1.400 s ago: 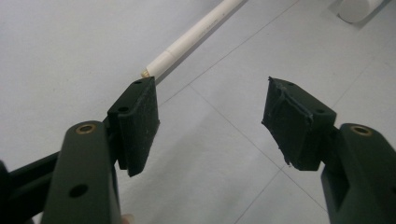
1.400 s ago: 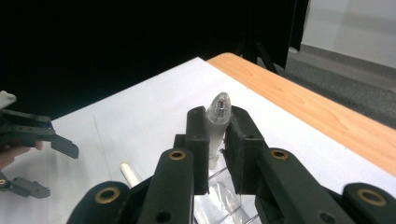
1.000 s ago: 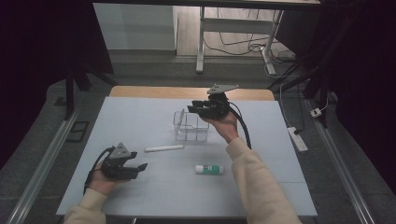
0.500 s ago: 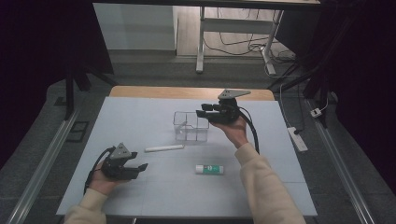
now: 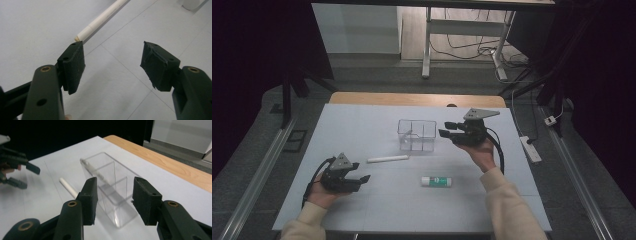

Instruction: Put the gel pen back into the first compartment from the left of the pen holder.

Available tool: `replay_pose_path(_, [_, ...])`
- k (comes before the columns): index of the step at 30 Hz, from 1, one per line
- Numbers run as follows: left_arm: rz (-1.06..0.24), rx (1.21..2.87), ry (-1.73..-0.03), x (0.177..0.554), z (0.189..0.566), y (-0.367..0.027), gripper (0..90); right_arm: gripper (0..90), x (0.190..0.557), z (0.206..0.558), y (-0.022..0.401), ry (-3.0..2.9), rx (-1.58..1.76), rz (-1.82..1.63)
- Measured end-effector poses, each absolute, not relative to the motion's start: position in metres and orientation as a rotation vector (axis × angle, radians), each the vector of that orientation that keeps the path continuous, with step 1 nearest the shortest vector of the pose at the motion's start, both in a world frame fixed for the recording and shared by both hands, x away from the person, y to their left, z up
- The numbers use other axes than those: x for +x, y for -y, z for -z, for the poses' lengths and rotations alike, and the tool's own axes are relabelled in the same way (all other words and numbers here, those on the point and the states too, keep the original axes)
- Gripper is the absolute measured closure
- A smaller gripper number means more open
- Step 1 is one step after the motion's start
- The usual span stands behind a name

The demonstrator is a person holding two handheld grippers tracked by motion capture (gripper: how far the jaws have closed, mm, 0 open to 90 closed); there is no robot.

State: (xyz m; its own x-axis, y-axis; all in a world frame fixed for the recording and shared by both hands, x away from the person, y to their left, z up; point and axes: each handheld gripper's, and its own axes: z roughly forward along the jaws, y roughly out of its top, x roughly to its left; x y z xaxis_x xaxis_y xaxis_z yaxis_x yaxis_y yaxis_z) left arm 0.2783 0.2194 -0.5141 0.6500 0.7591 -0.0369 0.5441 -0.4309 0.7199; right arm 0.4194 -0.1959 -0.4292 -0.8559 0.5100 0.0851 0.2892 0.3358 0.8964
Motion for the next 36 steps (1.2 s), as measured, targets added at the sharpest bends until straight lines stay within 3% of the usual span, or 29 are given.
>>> replay_pose_path(23, [-0.379,2.131,-1.012,0.282,0.514,-0.218,35.9,47.1,0.362,0.471,0.273,-2.391,0.868,-1.385])
replay_pose_path(36, [-0.392,2.101,-1.019,0.282,0.509,-0.222,36.4,43.8,0.357,0.479,0.28,-2.384,0.852,-1.336])
